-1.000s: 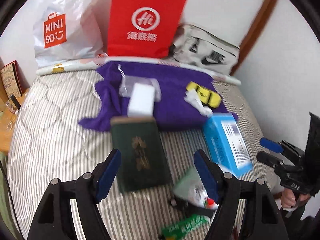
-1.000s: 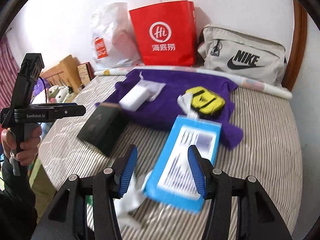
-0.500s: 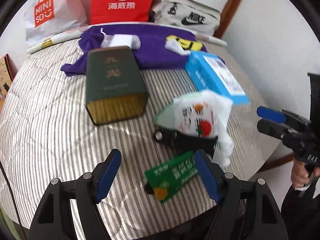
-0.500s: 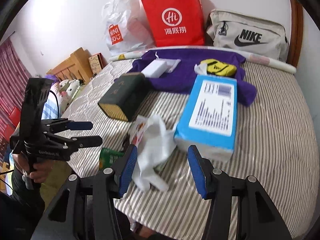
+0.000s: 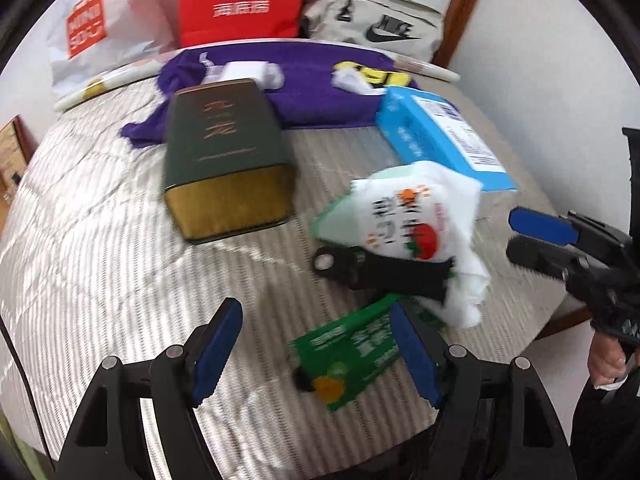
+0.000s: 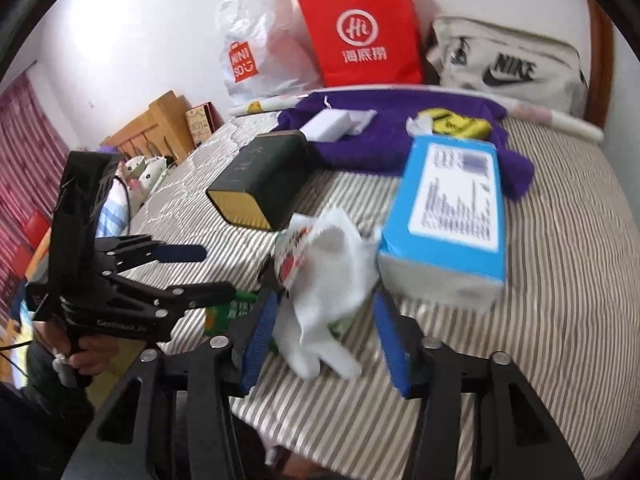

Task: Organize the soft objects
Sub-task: 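Move both open grippers back toward the remaining items beside the blue box, then grasp the tomato-print snack packet with the right gripper while the left reaches the white cloth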

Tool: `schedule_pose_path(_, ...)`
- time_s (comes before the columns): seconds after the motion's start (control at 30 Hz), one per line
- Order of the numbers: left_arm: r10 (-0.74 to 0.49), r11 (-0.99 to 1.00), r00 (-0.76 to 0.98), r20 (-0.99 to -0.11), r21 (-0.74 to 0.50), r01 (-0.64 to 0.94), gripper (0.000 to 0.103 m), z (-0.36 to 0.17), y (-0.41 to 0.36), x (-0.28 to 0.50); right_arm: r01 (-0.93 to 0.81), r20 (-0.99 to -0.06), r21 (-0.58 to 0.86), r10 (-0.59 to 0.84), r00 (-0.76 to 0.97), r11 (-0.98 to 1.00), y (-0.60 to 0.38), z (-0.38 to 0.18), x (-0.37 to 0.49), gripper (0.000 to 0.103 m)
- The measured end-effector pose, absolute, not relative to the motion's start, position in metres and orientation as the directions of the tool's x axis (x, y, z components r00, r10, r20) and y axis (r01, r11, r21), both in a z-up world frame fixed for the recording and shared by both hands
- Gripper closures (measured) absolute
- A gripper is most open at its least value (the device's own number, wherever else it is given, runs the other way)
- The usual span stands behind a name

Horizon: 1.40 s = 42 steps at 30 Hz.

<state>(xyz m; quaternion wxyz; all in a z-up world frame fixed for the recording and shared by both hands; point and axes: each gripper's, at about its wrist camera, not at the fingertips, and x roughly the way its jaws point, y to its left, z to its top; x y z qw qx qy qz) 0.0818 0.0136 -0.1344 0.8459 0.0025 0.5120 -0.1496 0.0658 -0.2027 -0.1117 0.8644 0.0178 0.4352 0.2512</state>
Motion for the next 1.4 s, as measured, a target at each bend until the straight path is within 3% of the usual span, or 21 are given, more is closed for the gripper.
schedule_pose_path(0.1, -0.251, 0.961, 0.434, -0.866, -0.166, 0.223, 0.029, -0.136, 0.03, 0.081, -0.442, -0.745, 0.253, 0.465, 0.479, 0.861, -0.19, -0.114, 0.077, 0.073)
schedule_pose_path(0.43, -0.307, 0.951, 0.413, -0.857, -0.263, 0.162, 0.029, -0.145, 0.055, 0.091, -0.453, -0.779, 0.252, 0.457, 0.429, 0.855, -0.159, -0.131, 0.104, 0.074)
schedule_pose_path(0.47, -0.316, 0.948, 0.412, -0.855, -0.273, 0.162, 0.029, -0.145, 0.055, 0.091, -0.453, -0.78, 0.25, 0.455, 0.43, 0.856, -0.157, -0.133, 0.106, 0.078)
schedule_pose_path(0.5, -0.318, 0.948, 0.411, -0.855, -0.275, 0.161, 0.029, -0.146, 0.055, 0.092, -0.456, -0.779, 0.248, 0.455, 0.431, 0.855, -0.155, -0.133, 0.108, 0.09)
schedule_pose_path(0.67, -0.321, 0.947, 0.402, -0.858, -0.281, 0.156, 0.029, -0.148, 0.056, 0.091, -0.483, -0.743, 0.26, 0.493, 0.453, 0.836, -0.153, -0.124, 0.105, 0.097)
schedule_pose_path(1.03, -0.407, 0.912, 0.384, -0.829, -0.349, 0.214, 0.029, -0.138, 0.028, 0.084, -0.433, -0.661, 0.239, 0.472, 0.582, 0.869, -0.206, -0.08, 0.067, 0.099)
schedule_pose_path(1.17, -0.46, 0.884, 0.359, -0.812, -0.378, 0.277, 0.029, -0.135, 0.004, 0.083, -0.392, -0.678, 0.22, 0.429, 0.597, 0.893, -0.233, -0.084, 0.051, 0.099)
schedule_pose_path(1.4, -0.501, 0.865, 0.29, -0.815, -0.457, 0.207, 0.031, -0.149, -0.013, 0.102, -0.325, -0.725, 0.218, 0.375, 0.578, 0.92, -0.266, -0.115, 0.033, 0.099)
